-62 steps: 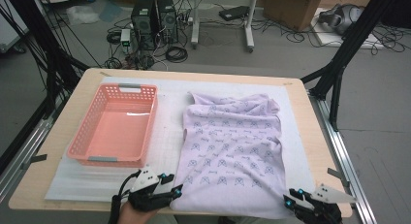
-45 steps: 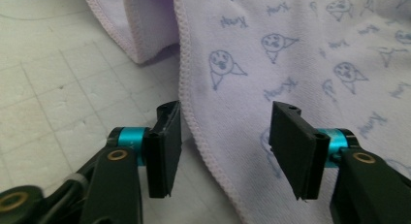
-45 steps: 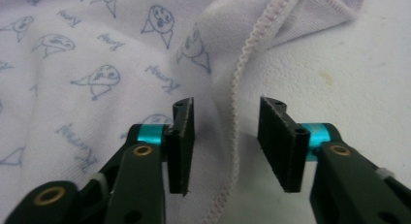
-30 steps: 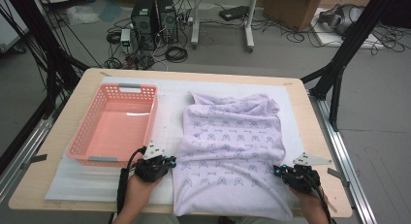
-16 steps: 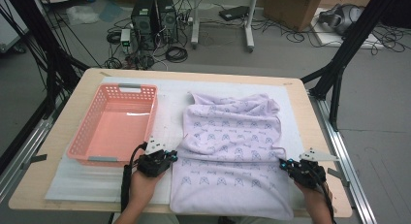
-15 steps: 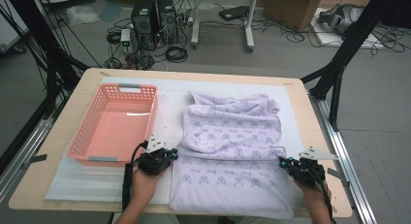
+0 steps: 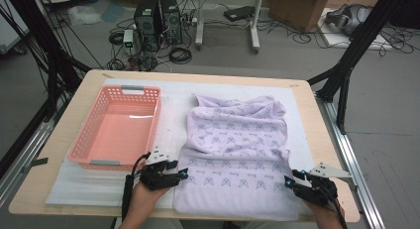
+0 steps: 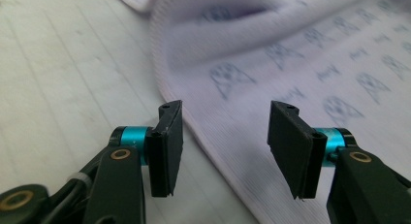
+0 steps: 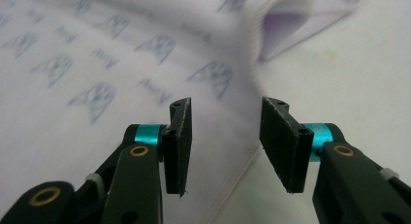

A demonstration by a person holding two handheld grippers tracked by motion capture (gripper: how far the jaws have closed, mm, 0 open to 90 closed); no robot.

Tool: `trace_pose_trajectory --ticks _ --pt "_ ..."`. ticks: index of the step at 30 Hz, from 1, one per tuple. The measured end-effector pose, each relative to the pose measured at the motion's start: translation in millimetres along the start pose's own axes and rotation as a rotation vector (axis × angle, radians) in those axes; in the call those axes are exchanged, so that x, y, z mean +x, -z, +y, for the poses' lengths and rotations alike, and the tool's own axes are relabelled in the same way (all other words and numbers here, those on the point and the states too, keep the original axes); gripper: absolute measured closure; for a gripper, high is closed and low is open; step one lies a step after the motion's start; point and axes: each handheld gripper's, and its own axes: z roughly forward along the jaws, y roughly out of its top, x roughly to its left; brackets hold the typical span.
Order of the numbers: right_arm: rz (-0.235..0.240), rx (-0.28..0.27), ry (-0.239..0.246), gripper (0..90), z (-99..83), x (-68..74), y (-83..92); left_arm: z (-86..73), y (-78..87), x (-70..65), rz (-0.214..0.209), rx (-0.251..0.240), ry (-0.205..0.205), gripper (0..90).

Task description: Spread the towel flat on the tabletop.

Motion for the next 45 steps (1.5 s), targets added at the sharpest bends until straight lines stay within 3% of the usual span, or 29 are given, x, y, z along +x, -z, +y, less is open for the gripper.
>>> trace_pose_trajectory --ticks 3,6,7,9,11,14,18,22,30,34,36,37,40,42,45 --pt "-0.010 0.029 0.047 52.7 -7.6 7.8 2.1 -6.2 3.7 -7.8 0.015 0.000 -0.037 47.0" --pt "-0.045 0.039 0.071 61.2 -8.7 15.4 3.2 -9.3 1.1 -24.4 0.123 0.019 -0.162 50.0" --pt "-0.050 0.040 0.071 68.1 -8.7 16.7 3.6 -9.7 1.0 -27.3 0.133 0.018 -0.164 52.1" --pt "-0.045 0.039 0.065 82.5 -9.6 16.9 5.0 -10.9 1.9 -29.4 0.120 0.013 -0.171 62.7" --pt "-0.032 0.033 0.051 85.4 -10.4 15.6 5.4 -11.9 2.4 -32.0 0.093 0.014 -0.186 85.7" --pt "-0.005 0.024 0.029 87.1 -11.1 13.4 6.1 -10.7 4.1 -28.4 0.072 0.020 -0.149 86.4" --pt "0.041 0.021 0.046 87.3 -13.1 15.4 10.5 -15.8 14.8 -21.9 0.026 0.019 -0.094 86.8" --pt "0.079 -0.005 0.037 87.4 -15.3 18.2 19.2 -24.8 32.5 -18.4 0.000 0.005 -0.075 86.8" --pt "0.187 -0.006 0.088 87.5 -25.8 39.1 46.1 -45.6 67.4 -34.2 -0.053 -0.013 -0.088 86.8" --pt "0.239 0.017 0.087 87.0 -38.1 43.2 63.6 -57.1 74.8 -44.6 -0.098 -0.006 -0.095 86.1" --pt "0.223 0.019 0.065 76.9 -41.6 41.4 65.0 -55.6 71.3 -45.6 -0.094 -0.017 -0.106 79.3" --pt "0.196 0.014 0.053 68.5 -41.4 40.0 63.5 -52.7 68.4 -44.0 -0.082 -0.035 -0.098 66.6" --pt "0.163 -0.003 0.039 66.8 -35.5 36.2 54.7 -39.5 59.9 -36.3 -0.055 -0.093 -0.078 48.9" --pt "0.122 -0.005 0.037 65.3 -29.5 34.2 45.5 -28.7 51.0 -30.9 -0.036 -0.111 -0.076 47.5" --pt "0.058 0.004 0.029 63.4 -20.7 27.1 29.7 -12.8 31.0 -21.9 -0.020 -0.098 -0.063 46.8"
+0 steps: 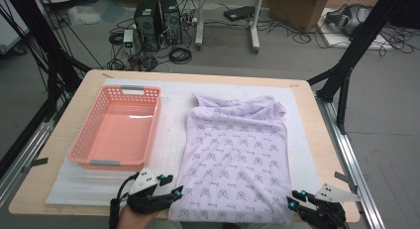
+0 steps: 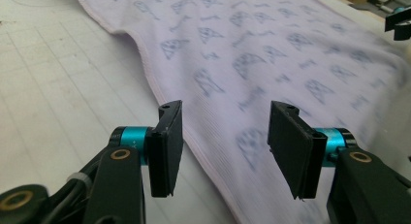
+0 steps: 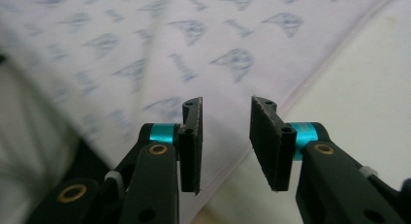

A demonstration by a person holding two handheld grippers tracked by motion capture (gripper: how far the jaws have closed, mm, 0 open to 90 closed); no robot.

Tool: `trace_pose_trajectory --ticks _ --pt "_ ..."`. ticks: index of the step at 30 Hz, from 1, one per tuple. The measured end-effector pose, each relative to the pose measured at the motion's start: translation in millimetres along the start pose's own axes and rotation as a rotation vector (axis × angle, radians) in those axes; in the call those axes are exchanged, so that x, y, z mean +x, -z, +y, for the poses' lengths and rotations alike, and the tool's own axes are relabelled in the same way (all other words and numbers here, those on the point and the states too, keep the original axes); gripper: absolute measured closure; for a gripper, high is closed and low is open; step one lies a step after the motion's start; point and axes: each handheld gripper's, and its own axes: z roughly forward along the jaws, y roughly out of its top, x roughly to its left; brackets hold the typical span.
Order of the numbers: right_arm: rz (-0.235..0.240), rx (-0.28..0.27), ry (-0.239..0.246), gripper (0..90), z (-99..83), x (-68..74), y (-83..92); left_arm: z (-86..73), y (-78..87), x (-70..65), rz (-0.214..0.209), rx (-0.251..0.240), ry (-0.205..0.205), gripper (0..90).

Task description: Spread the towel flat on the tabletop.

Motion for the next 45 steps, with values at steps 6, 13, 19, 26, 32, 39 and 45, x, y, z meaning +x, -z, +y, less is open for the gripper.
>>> trace_pose_trajectory --ticks 6,13,19,26,32,39,45 --pt "-0.068 -0.020 -0.029 62.0 15.7 -16.1 -19.0 18.0 -38.5 19.8 0.040 0.045 0.034 47.0" --pt "-0.077 -0.015 -0.049 57.3 25.3 -26.6 -37.9 25.5 -59.0 26.9 0.062 0.105 0.063 49.3" --pt "-0.109 -0.001 -0.071 55.4 29.9 -29.1 -48.4 25.8 -61.2 20.1 0.079 0.128 0.005 87.4" --pt "-0.093 0.003 -0.079 65.4 28.2 -27.9 -45.7 10.6 -24.2 30.1 0.083 0.105 0.060 88.2" --pt "-0.013 0.017 -0.017 67.4 33.0 -11.4 -51.1 5.0 7.6 26.8 0.092 0.082 0.044 88.1" --pt "0.026 0.040 0.028 88.2 34.2 -2.1 -52.4 -2.3 22.4 33.0 0.108 0.058 0.077 88.1" --pt "0.036 0.045 0.040 89.3 21.1 -3.5 -34.2 -7.1 11.3 27.3 0.058 0.073 0.085 86.5"
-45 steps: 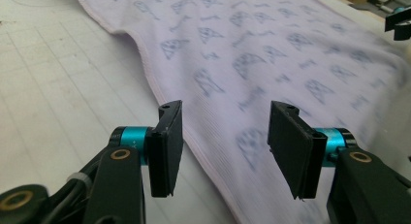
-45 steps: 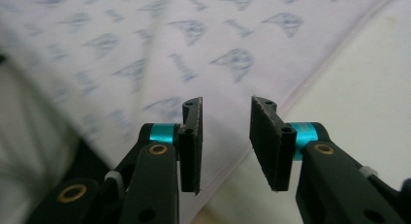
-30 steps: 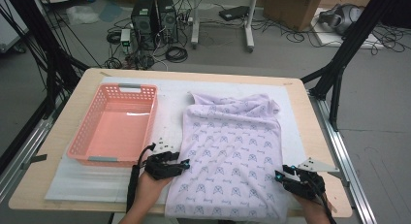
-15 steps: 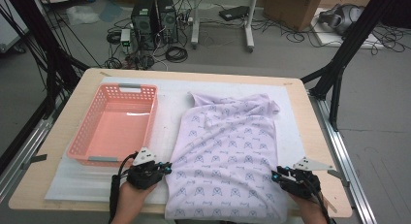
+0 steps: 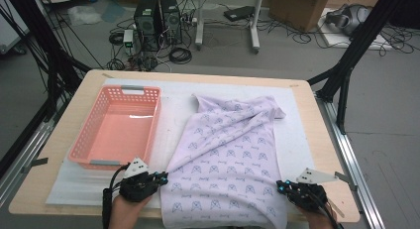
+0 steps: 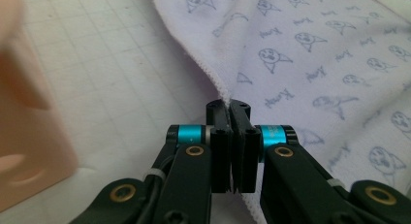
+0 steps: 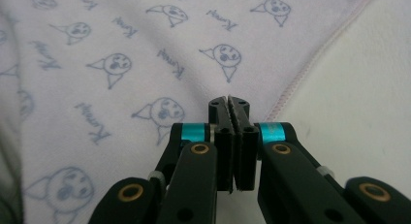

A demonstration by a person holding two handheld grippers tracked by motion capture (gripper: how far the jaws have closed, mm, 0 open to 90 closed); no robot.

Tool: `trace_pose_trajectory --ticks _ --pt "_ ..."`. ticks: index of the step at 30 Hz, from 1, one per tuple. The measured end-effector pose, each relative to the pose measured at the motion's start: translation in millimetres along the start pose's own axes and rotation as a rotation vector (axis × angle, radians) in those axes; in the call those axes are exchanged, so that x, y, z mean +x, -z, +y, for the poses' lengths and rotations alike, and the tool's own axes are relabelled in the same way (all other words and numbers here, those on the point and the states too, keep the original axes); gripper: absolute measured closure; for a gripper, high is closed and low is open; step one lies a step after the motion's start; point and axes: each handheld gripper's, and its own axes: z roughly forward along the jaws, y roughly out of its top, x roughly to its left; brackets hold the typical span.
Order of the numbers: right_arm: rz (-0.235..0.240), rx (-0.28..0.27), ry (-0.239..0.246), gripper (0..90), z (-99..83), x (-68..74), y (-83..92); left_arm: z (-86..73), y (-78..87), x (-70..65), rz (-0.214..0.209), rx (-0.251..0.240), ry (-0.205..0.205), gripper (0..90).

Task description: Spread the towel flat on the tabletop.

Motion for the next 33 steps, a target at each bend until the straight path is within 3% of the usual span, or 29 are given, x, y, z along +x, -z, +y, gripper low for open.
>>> trace_pose_trajectory --ticks 5,6,7,8,11,13,15,17,19,20,21,23,25,27,33 --pt "0.029 0.006 -0.008 89.3 -19.3 1.2 22.5 2.5 -4.1 -6.5 -0.057 -0.006 -0.030 75.4" --pt "0.019 -0.007 -0.010 86.9 -21.4 -0.5 24.9 4.8 -7.1 -7.4 -0.059 -0.016 -0.032 70.3" --pt "0.003 -0.023 -0.030 74.3 -22.4 -2.6 26.7 7.5 -10.6 -7.3 -0.059 -0.018 -0.034 63.1" --pt "0.000 -0.043 -0.061 71.0 -22.1 -5.9 27.2 10.3 -14.6 -7.3 -0.054 -0.018 -0.030 56.7" --pt "-0.034 -0.053 -0.085 67.6 -16.3 -11.6 23.3 19.3 -29.1 -3.6 -0.028 -0.017 0.004 46.3" --pt "-0.052 -0.052 -0.088 64.3 -10.2 -13.8 15.4 24.4 -37.5 -1.0 -0.023 -0.005 0.022 44.6" --pt "-0.057 -0.042 -0.089 61.3 -3.9 -14.3 6.2 28.5 -49.3 0.0 -0.013 0.029 0.025 45.5" --pt "-0.064 -0.032 -0.082 59.8 1.9 -14.8 -3.1 29.8 -53.8 -3.4 0.018 0.030 0.000 52.7" --pt "-0.084 -0.015 -0.073 59.2 6.7 -16.2 -10.9 29.0 -53.1 -4.5 0.081 0.036 -0.048 74.7" --pt "-0.085 -0.016 -0.077 59.4 8.3 -17.4 -13.2 28.5 -51.4 -1.9 0.070 0.035 -0.028 84.8" --pt "-0.087 -0.019 -0.084 60.0 9.8 -18.5 -14.7 27.5 -49.4 -0.9 0.067 0.036 -0.017 87.4" --pt "-0.099 -0.017 -0.077 66.2 10.9 -18.8 -16.2 24.3 -44.4 -3.9 0.080 0.038 -0.036 88.1" --pt "-0.068 -0.018 -0.067 82.4 10.9 -18.7 -16.1 19.9 -37.7 -5.3 0.077 0.043 -0.040 88.2" --pt "-0.060 -0.010 -0.048 84.5 11.3 -15.3 -15.8 15.5 -29.4 -6.6 0.072 0.053 -0.044 88.3" --pt "0.025 0.001 -0.015 86.1 4.1 -0.3 -7.5 -1.5 2.5 -14.8 0.043 0.063 -0.067 88.3"
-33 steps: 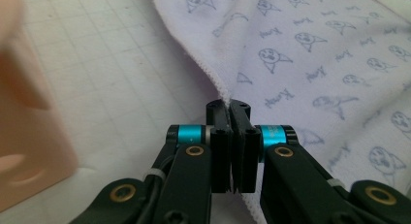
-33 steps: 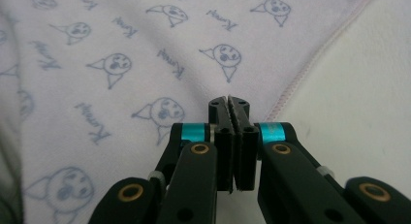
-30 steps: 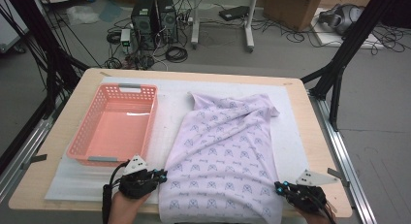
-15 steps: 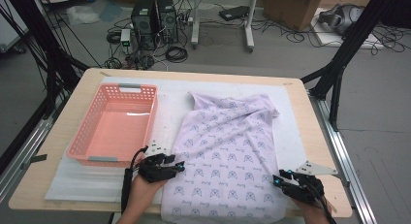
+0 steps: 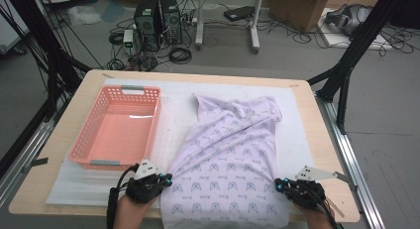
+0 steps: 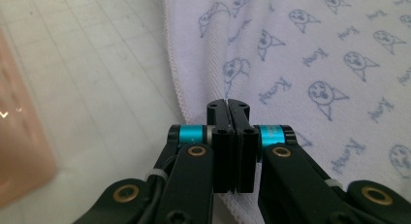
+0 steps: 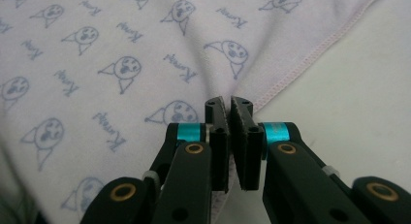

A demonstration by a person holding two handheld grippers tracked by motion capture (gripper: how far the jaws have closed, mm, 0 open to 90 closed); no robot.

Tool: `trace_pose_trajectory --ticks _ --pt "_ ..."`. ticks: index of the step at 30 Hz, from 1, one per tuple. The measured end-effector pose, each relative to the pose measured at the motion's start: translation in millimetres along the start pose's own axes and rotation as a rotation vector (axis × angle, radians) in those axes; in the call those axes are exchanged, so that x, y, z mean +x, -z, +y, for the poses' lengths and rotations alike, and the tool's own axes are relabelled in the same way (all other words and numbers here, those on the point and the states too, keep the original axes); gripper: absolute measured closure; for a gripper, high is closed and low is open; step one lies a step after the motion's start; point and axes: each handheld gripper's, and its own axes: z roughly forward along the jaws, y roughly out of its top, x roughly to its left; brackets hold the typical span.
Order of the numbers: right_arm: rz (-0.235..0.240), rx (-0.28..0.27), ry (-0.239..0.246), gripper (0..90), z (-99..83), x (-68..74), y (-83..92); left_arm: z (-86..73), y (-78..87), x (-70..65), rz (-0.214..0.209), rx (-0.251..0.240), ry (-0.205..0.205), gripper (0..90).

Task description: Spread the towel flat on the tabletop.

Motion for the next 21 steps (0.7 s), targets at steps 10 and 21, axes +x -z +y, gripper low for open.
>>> trace_pose_trajectory --ticks 10,21 --pt "-0.015 0.016 0.004 86.0 -34.6 6.0 39.9 5.5 -5.5 0.3 -0.077 -0.074 0.031 57.8" --pt "-0.098 -0.076 -0.092 62.4 -8.5 -12.8 20.9 37.1 -57.6 16.3 -0.008 -0.039 0.053 48.7"
